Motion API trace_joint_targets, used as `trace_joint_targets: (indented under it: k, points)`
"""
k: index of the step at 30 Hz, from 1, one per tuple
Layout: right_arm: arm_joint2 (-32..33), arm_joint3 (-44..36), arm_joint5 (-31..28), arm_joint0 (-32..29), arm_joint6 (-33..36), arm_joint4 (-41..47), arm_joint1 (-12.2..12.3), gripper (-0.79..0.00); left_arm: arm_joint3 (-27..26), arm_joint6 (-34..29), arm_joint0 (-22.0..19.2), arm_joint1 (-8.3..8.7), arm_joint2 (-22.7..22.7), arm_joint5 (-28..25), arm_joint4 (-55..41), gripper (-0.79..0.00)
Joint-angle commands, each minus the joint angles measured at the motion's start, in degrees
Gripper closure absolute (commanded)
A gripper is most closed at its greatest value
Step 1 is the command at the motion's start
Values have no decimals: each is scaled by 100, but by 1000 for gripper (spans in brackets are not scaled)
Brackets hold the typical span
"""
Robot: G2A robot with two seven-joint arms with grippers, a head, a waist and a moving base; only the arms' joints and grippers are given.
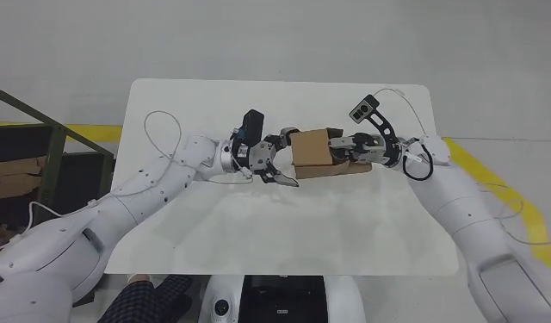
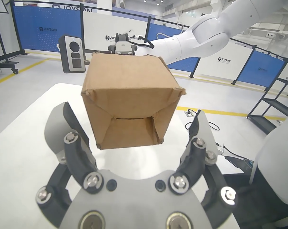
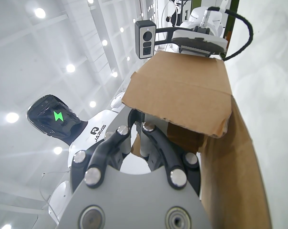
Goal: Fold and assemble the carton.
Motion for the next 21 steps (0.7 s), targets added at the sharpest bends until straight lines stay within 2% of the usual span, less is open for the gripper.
trace_joint_targets:
  k: [1, 4, 5, 18, 21]
  points:
    - [22, 20, 0, -5, 0, -10, -14, 0, 4, -64, 44, -12, -69, -27, -41, -650]
    - [51, 45, 0, -9, 0, -32, -39, 0, 13, -214, 102, -32, -171, -71, -89, -502]
    - [61, 49, 0, -11, 0, -39, -47, 0, 24, -268, 122, -41, -203, -87, -117, -483]
    - [162, 101, 7, -26, 0, -216, -126, 0, 59, -802, 327, -166, -602, -207, -360, -391]
    - [200, 112, 7, -35, 0, -255, -135, 0, 61, -850, 377, -183, -702, -277, -377, -391]
